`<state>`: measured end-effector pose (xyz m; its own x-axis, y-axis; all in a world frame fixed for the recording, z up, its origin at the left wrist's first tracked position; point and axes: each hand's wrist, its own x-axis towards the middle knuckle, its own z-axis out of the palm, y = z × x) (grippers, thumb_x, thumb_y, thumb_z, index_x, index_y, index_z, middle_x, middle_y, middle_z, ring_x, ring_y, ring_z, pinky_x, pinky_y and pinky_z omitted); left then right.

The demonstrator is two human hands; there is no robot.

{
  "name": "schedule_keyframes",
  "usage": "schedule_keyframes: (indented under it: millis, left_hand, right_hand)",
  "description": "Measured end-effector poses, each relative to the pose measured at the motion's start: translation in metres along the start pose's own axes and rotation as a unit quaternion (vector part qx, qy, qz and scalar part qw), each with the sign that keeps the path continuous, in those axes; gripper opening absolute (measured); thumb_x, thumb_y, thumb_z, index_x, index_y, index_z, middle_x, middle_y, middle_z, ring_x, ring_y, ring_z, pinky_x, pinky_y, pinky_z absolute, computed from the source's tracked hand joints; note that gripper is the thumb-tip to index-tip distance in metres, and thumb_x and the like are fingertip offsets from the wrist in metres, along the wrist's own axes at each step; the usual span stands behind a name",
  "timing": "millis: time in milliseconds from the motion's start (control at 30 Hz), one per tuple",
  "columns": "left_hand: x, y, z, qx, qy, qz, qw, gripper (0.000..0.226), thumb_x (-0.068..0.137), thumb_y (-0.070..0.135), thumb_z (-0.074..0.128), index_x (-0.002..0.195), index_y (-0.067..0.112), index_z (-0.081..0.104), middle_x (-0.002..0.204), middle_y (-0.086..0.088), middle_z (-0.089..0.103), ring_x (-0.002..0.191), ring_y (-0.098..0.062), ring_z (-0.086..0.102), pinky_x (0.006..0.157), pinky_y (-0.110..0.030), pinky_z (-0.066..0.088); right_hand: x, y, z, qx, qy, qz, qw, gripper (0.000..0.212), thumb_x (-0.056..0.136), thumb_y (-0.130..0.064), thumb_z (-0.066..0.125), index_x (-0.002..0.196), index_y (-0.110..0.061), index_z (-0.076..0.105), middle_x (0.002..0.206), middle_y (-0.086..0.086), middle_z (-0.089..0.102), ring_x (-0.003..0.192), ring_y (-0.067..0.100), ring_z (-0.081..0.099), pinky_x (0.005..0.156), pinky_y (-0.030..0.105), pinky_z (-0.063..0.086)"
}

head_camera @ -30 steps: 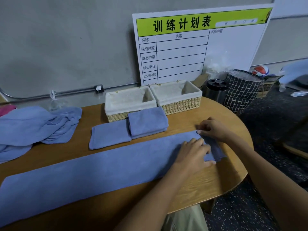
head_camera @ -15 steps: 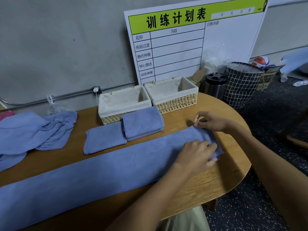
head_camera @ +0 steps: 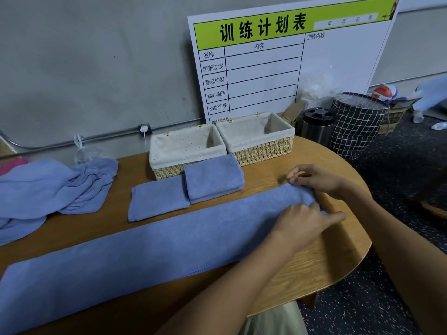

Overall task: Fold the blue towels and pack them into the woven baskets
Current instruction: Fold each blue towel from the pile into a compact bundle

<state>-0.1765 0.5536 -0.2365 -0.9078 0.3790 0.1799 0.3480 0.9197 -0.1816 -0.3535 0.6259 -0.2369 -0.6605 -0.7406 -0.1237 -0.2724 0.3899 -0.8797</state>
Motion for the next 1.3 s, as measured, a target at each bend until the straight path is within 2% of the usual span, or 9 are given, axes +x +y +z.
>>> schedule_keyframes:
  millis: [167,300,433,633,800,900,1067,1233,1300]
  left_hand:
    - [-0.013,-0.013,-0.001,-0.240,0.115,-0.130,0.955,0.015,0.093,0.016,0.053,0.103,0.011,0.063,0.094,-0.012,0.055,0.073,-0.034,0.056,0.058,-0.042,0.041]
    - [-0.041,-0.026,-0.004,-0.364,0.206,-0.246,0.874,0.023,0.086,0.032,0.070,0.073,0.017,0.057,0.074,0.003,0.060,0.067,-0.014,0.052,0.063,-0.034,0.043]
    - [-0.073,-0.047,-0.018,-0.395,0.284,-0.289,0.825,0.031,0.084,0.022,0.078,0.071,0.016,0.051,0.061,0.007,0.052,0.054,-0.005,0.045,0.054,-0.023,0.036]
    - [-0.142,-0.074,-0.050,-0.381,0.294,-0.323,0.815,0.013,0.089,0.014,0.071,0.096,0.022,0.063,0.051,0.016,0.047,0.043,-0.005,0.041,0.047,-0.012,0.024]
    - [-0.203,-0.083,-0.065,-0.387,0.291,-0.309,0.819,0.028,0.097,0.018,0.061,0.119,0.035,0.067,0.048,0.006,0.036,0.042,-0.013,0.033,0.047,-0.020,0.021]
    - [-0.235,-0.087,-0.068,-0.382,0.297,-0.312,0.818,0.029,0.099,0.016,0.059,0.122,0.032,0.067,0.050,0.008,0.037,0.043,-0.011,0.034,0.048,-0.020,0.024]
    - [-0.288,-0.097,-0.064,-0.372,0.284,-0.343,0.814,0.024,0.096,0.017,0.057,0.106,0.030,0.075,0.068,0.010,0.065,0.050,-0.008,0.052,0.051,-0.021,0.036]
    - [-0.334,-0.103,-0.061,-0.386,0.277,-0.381,0.793,0.021,0.097,0.018,0.059,0.100,0.030,0.075,0.055,0.003,0.059,0.055,-0.001,0.064,0.049,-0.016,0.037]
    - [-0.350,-0.105,-0.057,-0.376,0.281,-0.401,0.787,0.018,0.093,0.037,0.057,0.098,0.037,0.074,0.057,0.005,0.063,0.057,-0.010,0.066,0.048,-0.030,0.043]
  right_hand:
    - [-0.007,-0.008,0.002,0.139,-0.018,0.003,0.990,0.009,0.091,-0.010,0.064,0.096,-0.009,0.071,0.091,0.008,0.069,0.085,0.014,0.063,0.070,0.022,0.052]
    - [-0.009,-0.018,0.008,0.276,-0.031,0.042,0.960,0.015,0.093,-0.014,0.054,0.096,-0.010,0.068,0.083,0.008,0.056,0.069,0.014,0.062,0.060,0.023,0.052]
    - [-0.010,-0.039,0.016,0.373,-0.082,0.037,0.924,0.030,0.088,0.000,0.046,0.113,-0.003,0.062,0.103,0.021,0.071,0.091,0.026,0.074,0.082,0.032,0.061]
    - [-0.006,-0.100,0.058,0.161,-0.073,-0.107,0.979,0.036,0.075,-0.026,0.082,0.104,-0.006,0.072,0.088,0.008,0.071,0.079,0.013,0.066,0.070,0.023,0.053]
    - [0.007,-0.150,0.115,0.084,-0.061,-0.203,0.974,0.028,0.092,-0.033,0.069,0.097,-0.006,0.070,0.092,0.009,0.065,0.090,0.016,0.059,0.083,0.035,0.045]
    - [0.011,-0.176,0.161,0.053,-0.096,-0.238,0.965,0.016,0.100,-0.021,0.059,0.094,-0.007,0.065,0.077,0.001,0.058,0.076,0.007,0.052,0.073,0.021,0.040]
    - [0.026,-0.199,0.237,0.026,-0.109,-0.283,0.952,0.016,0.100,-0.014,0.057,0.096,0.000,0.066,0.073,-0.016,0.058,0.071,-0.002,0.048,0.072,0.015,0.036]
    - [0.035,-0.224,0.296,-0.011,-0.104,-0.334,0.937,0.014,0.097,-0.009,0.061,0.096,-0.001,0.072,0.080,-0.019,0.068,0.078,-0.008,0.059,0.077,0.009,0.040]
    - [0.040,-0.229,0.318,-0.010,-0.107,-0.334,0.936,0.012,0.096,-0.012,0.065,0.097,-0.005,0.074,0.079,-0.018,0.068,0.076,-0.006,0.058,0.077,0.012,0.041]
